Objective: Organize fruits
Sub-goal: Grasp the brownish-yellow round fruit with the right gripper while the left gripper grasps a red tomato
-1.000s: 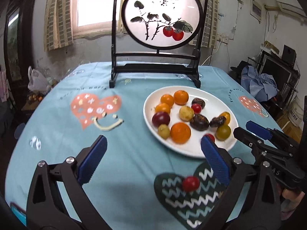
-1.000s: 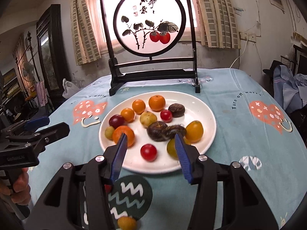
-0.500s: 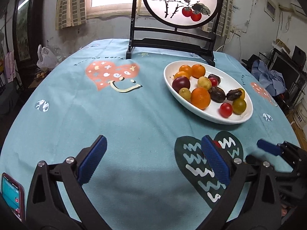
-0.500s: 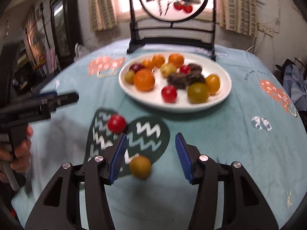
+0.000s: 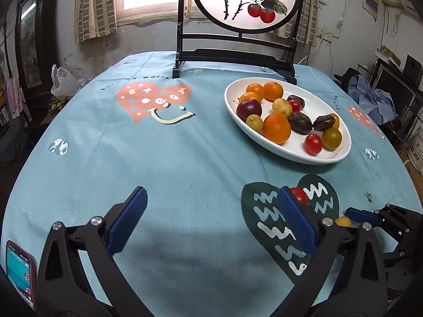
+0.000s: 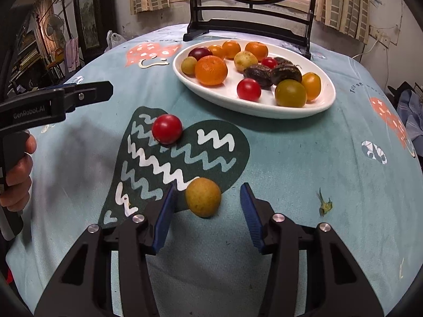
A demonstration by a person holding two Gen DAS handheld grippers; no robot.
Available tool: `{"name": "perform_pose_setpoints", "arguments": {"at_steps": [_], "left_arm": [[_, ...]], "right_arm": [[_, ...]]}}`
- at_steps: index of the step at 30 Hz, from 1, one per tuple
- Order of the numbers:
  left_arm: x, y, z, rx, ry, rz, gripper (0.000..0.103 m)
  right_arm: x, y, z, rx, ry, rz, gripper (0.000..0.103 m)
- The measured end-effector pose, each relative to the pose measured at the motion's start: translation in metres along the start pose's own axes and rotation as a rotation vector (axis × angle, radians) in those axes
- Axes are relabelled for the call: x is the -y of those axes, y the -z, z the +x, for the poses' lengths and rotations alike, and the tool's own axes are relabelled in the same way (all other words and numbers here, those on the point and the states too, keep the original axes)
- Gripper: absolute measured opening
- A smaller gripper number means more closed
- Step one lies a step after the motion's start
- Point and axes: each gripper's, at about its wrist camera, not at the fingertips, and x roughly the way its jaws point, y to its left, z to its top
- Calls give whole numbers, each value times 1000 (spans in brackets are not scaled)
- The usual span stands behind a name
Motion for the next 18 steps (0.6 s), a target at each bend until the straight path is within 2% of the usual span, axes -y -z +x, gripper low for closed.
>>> {"name": "perform_pose_setpoints", "arguments": {"at_steps": [4,7,8,12,18], "left_arm": [[1,0,0,0,0,3,100],[2,1,0,-2,-5,10,100],[2,1,1,-2,-6,11,100],[5,2,0,10,-8,23,100],[36,12,0,1,75,130,100]], "right_arm": [[0,0,1,2,6,-8,41],[3,-1,0,7,-11,2,32],[4,-1,-1,9,-21,9,26],[20,-4,-12,60,-31,112,26],[41,-6,-25,110,7,210,26]]}}
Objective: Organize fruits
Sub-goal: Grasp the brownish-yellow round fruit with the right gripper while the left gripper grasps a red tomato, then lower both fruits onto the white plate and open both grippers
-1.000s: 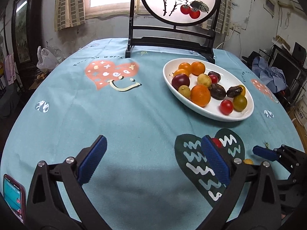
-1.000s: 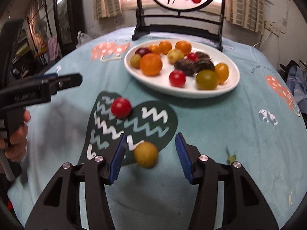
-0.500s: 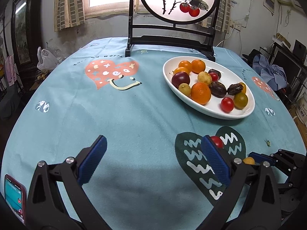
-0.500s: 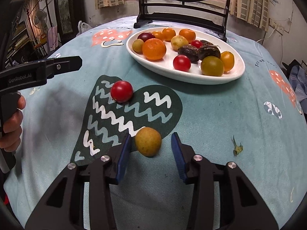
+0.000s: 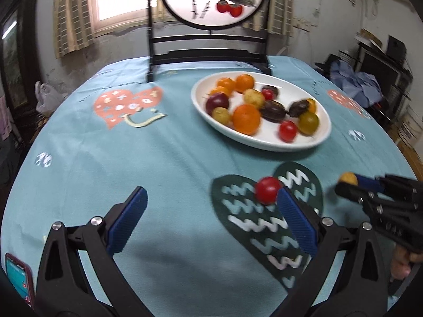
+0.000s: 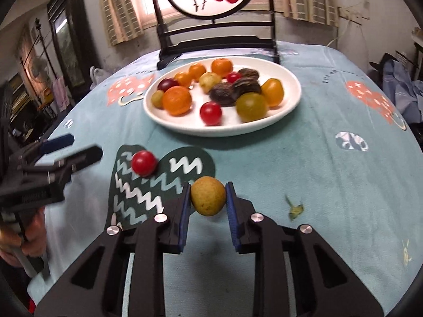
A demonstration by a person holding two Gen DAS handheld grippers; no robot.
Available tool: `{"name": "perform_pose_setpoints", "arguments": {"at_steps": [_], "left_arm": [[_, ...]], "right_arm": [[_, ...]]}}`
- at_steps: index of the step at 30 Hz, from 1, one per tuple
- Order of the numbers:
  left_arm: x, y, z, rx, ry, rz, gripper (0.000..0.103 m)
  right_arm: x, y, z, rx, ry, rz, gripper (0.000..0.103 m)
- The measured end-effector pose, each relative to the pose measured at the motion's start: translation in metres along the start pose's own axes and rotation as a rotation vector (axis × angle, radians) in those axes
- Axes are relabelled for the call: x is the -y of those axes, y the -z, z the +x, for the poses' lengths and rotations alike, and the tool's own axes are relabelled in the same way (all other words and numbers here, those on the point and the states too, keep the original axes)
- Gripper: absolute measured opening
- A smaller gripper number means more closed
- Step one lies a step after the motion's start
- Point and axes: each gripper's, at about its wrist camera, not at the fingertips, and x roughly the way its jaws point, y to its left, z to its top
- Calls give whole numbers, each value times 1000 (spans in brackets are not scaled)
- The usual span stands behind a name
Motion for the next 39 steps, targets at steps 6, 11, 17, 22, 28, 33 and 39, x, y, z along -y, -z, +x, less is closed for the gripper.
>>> {"name": "perform_pose_setpoints", "arguments": {"at_steps": [6,11,17,22,28,33,39], "left_arm": [[37,3,9,-10,38,110,97],[51,-2,26,-52,63,110,77],[51,-5,43,-91,64,92,57],[51,-4,54,-129,65,84,41],[52,-1,56,-133,55,101,31],[53,0,53,-126,59,103,31],[54,0,38,-90,68,108,31]], "right_arm": [[5,-1,0,-7,11,23,26],[5,0,1,-17,8,25,26],[5,0,1,-18,7,29,26],[4,1,1,-18,7,23,26],[6,0,2,-23,12,27,26],[5,0,4,-25,6,24,26],[-1,2,3,-7,-9,-7,26]]}}
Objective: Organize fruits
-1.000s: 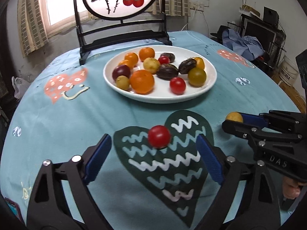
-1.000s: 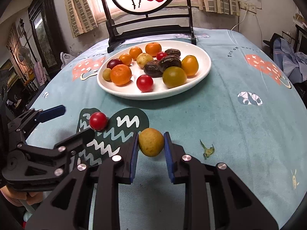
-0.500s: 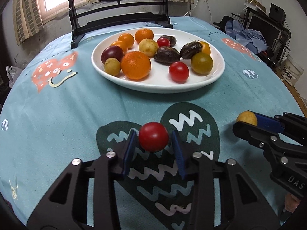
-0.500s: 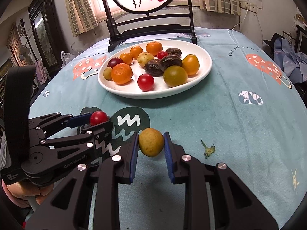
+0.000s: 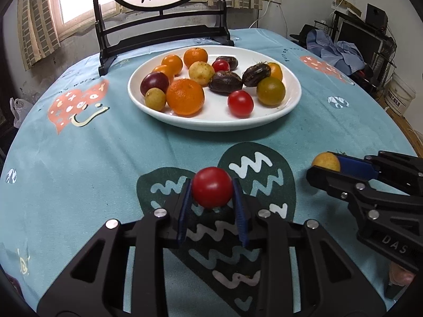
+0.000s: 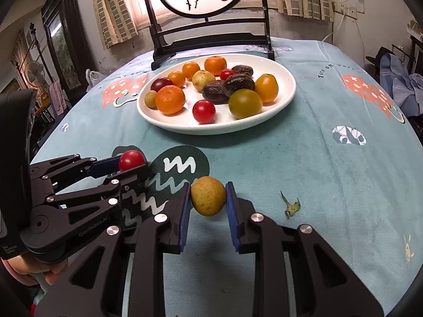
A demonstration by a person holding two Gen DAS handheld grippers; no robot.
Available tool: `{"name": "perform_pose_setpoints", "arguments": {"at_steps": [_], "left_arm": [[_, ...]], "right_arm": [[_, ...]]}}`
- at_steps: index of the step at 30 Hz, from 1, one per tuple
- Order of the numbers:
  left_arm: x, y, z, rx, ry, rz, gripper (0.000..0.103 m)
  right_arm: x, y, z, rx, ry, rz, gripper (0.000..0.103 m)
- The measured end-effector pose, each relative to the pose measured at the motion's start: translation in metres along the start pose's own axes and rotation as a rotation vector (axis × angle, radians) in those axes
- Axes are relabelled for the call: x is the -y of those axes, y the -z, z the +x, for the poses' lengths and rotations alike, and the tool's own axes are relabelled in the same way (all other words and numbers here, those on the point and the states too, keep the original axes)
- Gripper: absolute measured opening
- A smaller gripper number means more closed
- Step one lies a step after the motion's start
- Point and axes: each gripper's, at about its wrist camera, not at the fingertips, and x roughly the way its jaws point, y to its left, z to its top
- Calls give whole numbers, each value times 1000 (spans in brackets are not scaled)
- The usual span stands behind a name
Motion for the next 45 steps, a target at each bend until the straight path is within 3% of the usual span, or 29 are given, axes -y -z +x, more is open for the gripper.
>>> {"name": "perform_pose_setpoints", "arguments": {"at_steps": [7,14,22,29,36,37,40,42,45], "left_arm": [[-8,-7,-15,42,33,-40,30],[-31,-41,-11,76,29,-128,30],[-29,-91,1,134,23,-133,30],[-42,-134,37,135,10,-168,30],[-56,-142,75,79,-4,-210,30],[-55,-142,78,74,-15,-208,32],[-52,-142,72,93,-72,-194,67],[-50,-143,59,125,-117,-176,71],[-49,-144,33,159,-147,-160,87]], "right_arm": [[-15,-2,-6,76,-5,-79,26],[-2,-32,-11,191,16,-9,26],[11,-82,8,255,39,47,26],[29,-122,49,222,39,77,26],[43,-134,79,159,18,81,27],[44,-135,81,152,14,81,29],[43,-134,79,145,24,80,36],[43,-134,71,149,21,81,44],[41,-130,51,168,13,72,52]]}}
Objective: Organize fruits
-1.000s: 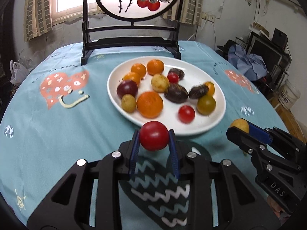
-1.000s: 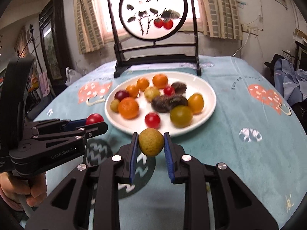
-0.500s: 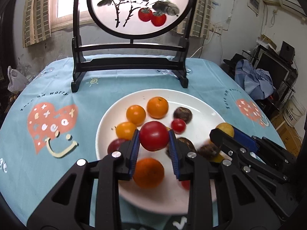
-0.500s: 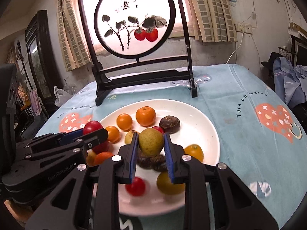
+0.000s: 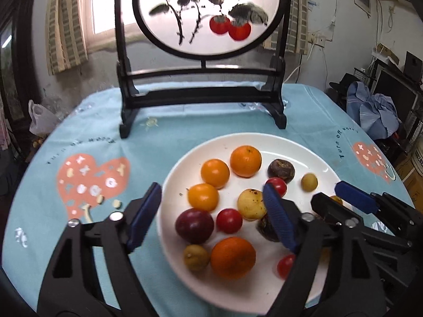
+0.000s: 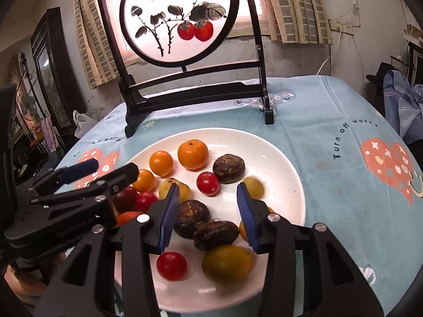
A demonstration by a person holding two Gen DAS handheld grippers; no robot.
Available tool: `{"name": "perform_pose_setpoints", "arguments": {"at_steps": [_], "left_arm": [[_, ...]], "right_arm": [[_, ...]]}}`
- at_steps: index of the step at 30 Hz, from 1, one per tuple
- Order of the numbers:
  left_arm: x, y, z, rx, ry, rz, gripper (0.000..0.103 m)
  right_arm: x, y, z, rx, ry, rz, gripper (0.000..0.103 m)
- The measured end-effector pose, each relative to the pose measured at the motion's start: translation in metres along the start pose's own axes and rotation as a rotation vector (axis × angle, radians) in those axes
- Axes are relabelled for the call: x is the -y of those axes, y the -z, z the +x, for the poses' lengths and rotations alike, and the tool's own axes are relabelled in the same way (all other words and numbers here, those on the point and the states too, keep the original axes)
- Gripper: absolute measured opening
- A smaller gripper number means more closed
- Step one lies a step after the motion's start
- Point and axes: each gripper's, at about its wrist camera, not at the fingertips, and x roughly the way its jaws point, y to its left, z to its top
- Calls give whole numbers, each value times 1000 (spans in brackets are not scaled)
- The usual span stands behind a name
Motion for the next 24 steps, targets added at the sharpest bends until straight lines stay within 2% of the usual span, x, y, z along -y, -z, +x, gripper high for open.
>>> {"name": "perform_pose_setpoints", "arguments": {"at_steps": [2,4,7,9,11,15,18,24], "left_arm": [[-2,1,-18,22,-9,3,93],[-3,8,-38,34,-12,16,99],[-4,22,-64,45,-15,39,101],[-3,34,-81,41,-15,61,101],[-1,48,-98,39,-7,90,101],[1,83,-127,42,30,119,101],[1,109,-140,14,58,138,101],[-3,152,-157,10,51,142,101]], "right_arm": [[-2,4,-15,14,-10,-6,61],[-6,10,-33,17,-30,-18,63],[-15,25,-58,14,-36,-60,69],[-22,40,-75,22,-29,-107,88],[-27,57,-91,43,-24,-156,101],[-28,99,-113,21,-34,-229,102],[-26,118,-121,-10,-17,-239,102],[-27,143,-135,-23,-18,-249,102]]}}
